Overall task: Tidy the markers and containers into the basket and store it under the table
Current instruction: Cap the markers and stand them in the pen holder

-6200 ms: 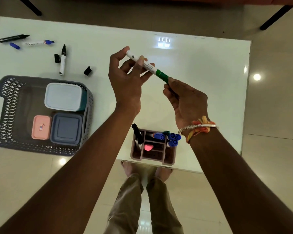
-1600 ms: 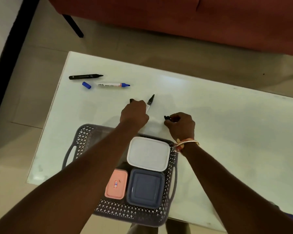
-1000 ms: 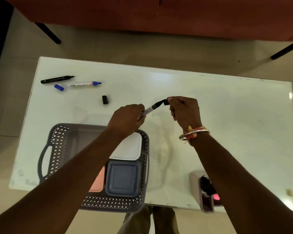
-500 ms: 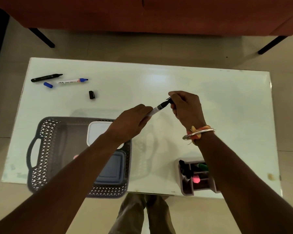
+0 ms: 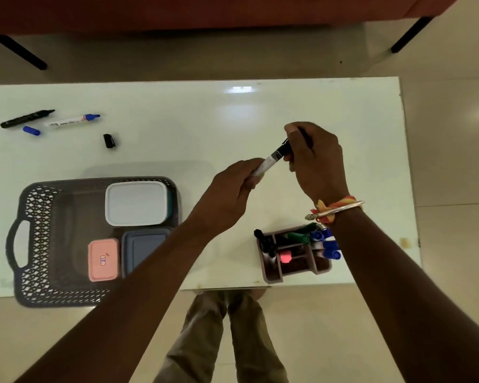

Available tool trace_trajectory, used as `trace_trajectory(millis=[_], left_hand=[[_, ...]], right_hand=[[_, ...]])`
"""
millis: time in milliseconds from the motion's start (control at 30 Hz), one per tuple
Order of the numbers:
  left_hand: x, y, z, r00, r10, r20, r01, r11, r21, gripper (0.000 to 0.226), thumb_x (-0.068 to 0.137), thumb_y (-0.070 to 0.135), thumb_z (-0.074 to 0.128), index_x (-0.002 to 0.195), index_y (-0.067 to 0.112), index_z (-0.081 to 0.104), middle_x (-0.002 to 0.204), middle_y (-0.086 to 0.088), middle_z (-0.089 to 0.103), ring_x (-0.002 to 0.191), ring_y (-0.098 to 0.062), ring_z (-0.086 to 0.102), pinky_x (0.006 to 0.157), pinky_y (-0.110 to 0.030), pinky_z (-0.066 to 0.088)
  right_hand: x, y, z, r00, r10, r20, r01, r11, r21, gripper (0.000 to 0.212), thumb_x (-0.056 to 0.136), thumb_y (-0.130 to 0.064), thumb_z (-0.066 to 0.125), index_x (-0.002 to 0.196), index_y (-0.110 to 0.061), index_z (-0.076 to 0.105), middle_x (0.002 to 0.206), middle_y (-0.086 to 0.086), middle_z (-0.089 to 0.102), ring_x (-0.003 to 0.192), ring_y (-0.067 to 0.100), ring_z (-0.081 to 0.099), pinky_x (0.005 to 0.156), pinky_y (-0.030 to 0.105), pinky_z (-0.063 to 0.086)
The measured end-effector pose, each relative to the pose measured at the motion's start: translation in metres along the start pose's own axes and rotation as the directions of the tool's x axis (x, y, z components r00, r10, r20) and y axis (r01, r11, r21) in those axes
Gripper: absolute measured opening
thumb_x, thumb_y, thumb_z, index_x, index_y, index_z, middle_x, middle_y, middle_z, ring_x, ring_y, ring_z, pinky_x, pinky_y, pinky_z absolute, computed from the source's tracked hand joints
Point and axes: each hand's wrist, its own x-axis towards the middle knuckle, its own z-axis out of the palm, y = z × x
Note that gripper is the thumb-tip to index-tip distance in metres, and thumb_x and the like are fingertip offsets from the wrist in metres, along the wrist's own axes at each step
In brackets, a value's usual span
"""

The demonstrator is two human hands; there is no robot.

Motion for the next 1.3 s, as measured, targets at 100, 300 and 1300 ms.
trace_trajectory(millis=[100, 300, 1300], left_hand=[[0.002, 0.018, 0.009, 0.998, -0.055, -0.001, 0.054, 0.989, -0.134, 0.020, 0.102, 0.004, 0.043, 0.112, 0.003, 0.061, 0.074, -0.003, 0.053, 0.064, -0.017, 0.047, 0.059, -0.030, 0.044], [-0.012, 0.046, 0.021, 0.968, -0.247, 0.049, 0.228, 0.778, -0.585, 0.022, 0.103, 0.004, 0.046, 0.116, 0.002, 0.064, 0.073, -0.012, 0.048, 0.059, -0.021, 0.038, 0.050, -0.029, 0.032], [-0.047, 0.052, 0.019, 0.963, -0.115, -0.242, 0.063, 0.975, -0.213, 0.021, 0.095, 0.012, 0.062, 0.113, 0.015, 0.071, 0.076, 0.031, 0.056, 0.066, 0.008, 0.057, 0.062, -0.001, 0.036]], right_hand=[[-0.006, -0.001, -0.006, 0.996, 0.008, -0.088, -0.002, 0.998, 0.069, 0.021, 0.098, -0.029, 0.052, 0.100, -0.013, 0.065, 0.071, -0.007, 0.064, 0.051, 0.013, 0.061, 0.065, 0.039, 0.054], [-0.027, -0.017, -0.017, 0.994, -0.038, -0.105, 0.062, 0.970, 0.235, 0.019, 0.101, -0.023, 0.051, 0.105, -0.007, 0.061, 0.067, 0.007, 0.066, 0.048, 0.010, 0.058, 0.053, 0.027, 0.046], [-0.079, -0.016, -0.012, 0.978, 0.201, -0.052, -0.139, 0.821, 0.553, 0.028, 0.105, -0.016, 0.044, 0.116, 0.000, 0.065, 0.078, 0.019, 0.071, 0.051, 0.027, 0.054, 0.046, 0.031, 0.044]])
